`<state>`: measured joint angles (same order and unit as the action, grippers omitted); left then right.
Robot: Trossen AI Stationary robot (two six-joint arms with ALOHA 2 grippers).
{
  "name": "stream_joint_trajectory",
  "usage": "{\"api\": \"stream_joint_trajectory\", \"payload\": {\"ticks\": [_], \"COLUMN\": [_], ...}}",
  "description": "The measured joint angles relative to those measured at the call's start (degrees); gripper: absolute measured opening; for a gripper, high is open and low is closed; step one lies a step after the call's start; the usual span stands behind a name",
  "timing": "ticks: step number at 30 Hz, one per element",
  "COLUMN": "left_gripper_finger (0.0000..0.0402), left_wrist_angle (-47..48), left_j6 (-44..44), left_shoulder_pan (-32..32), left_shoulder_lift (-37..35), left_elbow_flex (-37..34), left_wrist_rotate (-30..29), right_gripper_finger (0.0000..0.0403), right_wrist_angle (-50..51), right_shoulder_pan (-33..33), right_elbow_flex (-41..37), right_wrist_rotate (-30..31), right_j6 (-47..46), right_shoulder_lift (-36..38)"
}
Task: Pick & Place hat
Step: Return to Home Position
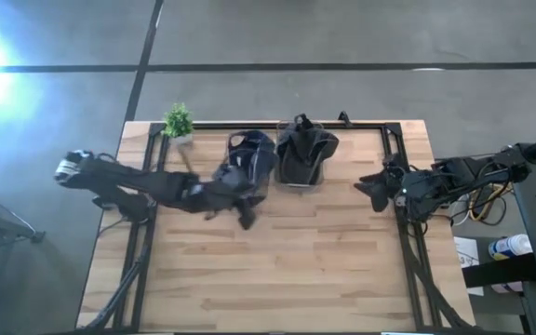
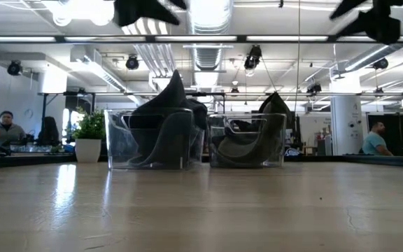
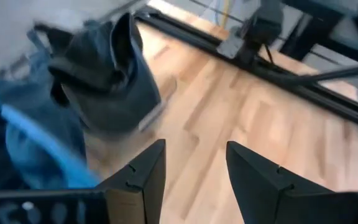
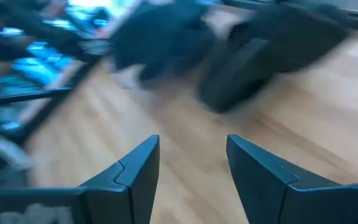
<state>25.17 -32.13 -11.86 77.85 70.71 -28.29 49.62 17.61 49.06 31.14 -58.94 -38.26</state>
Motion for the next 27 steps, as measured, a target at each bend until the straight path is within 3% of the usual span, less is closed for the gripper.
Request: {"api": "stream_joint_trajectory", "payload": {"ticks": [5, 9, 17, 23, 27], "left_gripper_finger": [0.0161, 0.0161, 0.0161, 0.0161, 0.0161], "left_wrist_angle": [-4.2, -8.4, -17.7, -22.7, -22.5], "left_j6": [0.0, -0.1, -0.9, -1.1, -1.4], "left_shoulder_pan": [-0.2, -0.2, -0.2, -0.2, -0.2], "left_shoulder_lift": [-13.3, -23.6, -40.4, -49.2, -53.1], "left_elbow_flex": [-15.8, -25.5, -42.0, -48.8, -51.8], "left_wrist_rotate": [2.4, 2.5, 2.6, 2.7, 1.0], "right_gripper_finger": [0.0182, 0.0182, 0.0182, 0.0182, 0.0182], "right_wrist_angle": [-14.5, -24.5, -51.3, -63.4, -63.5], "right_shoulder_pan": [0.0, 0.0, -0.6, -0.6, -0.6], "right_elbow_flex": [-1.0, -3.8, -19.3, -30.6, -35.9], "right_wrist_rotate": [-6.5, -7.4, -15.0, -15.3, -10.1], "right_j6": [8.1, 11.3, 20.4, 27.5, 30.6], "right_shoulder_lift": [-0.5, 0.0, 8.6, 18.9, 25.1]}}
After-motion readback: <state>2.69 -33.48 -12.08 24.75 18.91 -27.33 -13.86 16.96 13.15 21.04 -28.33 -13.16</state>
